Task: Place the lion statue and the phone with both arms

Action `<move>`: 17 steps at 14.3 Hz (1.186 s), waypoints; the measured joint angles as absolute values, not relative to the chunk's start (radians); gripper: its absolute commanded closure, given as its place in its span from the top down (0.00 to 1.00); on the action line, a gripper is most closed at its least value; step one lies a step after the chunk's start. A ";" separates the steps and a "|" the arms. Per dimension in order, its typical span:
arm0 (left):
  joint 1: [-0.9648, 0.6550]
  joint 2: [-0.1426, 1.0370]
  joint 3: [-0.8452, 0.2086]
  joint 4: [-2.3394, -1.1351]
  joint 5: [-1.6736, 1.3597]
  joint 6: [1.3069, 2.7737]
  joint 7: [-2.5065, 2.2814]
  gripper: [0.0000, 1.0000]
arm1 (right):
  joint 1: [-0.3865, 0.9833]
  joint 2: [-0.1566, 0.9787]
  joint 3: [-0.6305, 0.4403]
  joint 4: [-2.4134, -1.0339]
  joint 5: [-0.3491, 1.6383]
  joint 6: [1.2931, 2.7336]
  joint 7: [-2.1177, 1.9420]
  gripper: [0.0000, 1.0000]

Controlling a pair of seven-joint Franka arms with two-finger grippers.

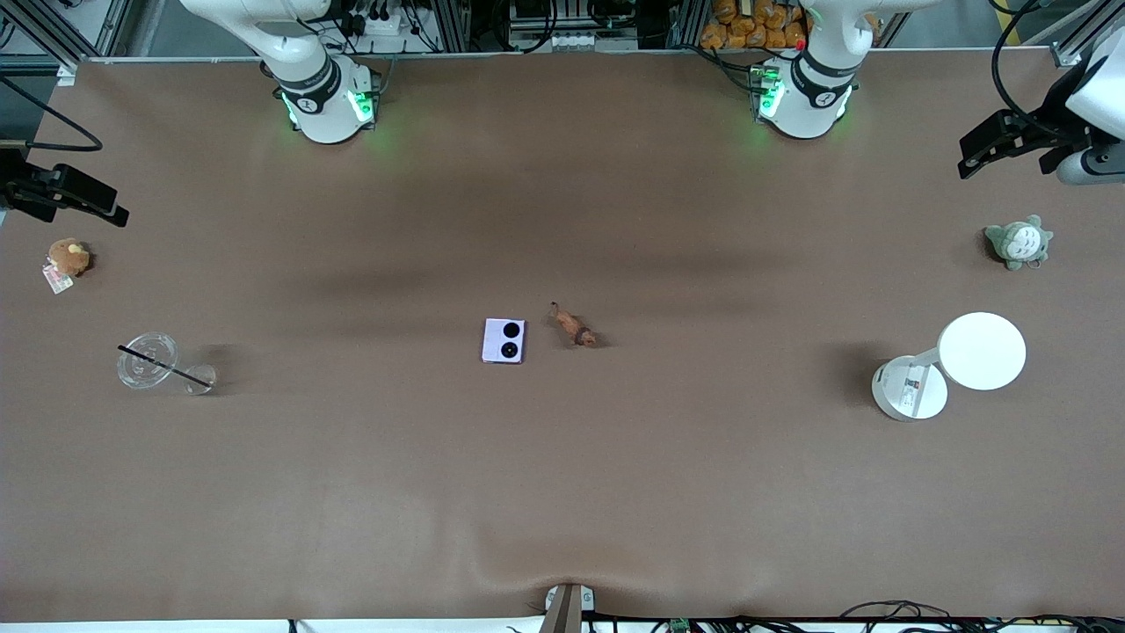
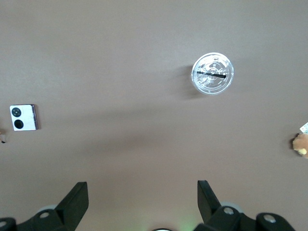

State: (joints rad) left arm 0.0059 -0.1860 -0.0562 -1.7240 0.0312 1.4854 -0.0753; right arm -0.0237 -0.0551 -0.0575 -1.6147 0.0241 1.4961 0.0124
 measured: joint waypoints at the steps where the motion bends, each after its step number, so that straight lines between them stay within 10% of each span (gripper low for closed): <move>1: 0.005 -0.182 -0.057 -1.717 0.031 1.482 -0.074 1.00 | -0.021 -0.057 -0.055 -1.612 0.018 1.495 0.012 1.00; 17: 0.004 -0.102 -0.070 -1.644 0.031 1.470 -0.074 1.00 | -0.008 -0.058 -0.051 -1.573 0.014 1.454 0.015 1.00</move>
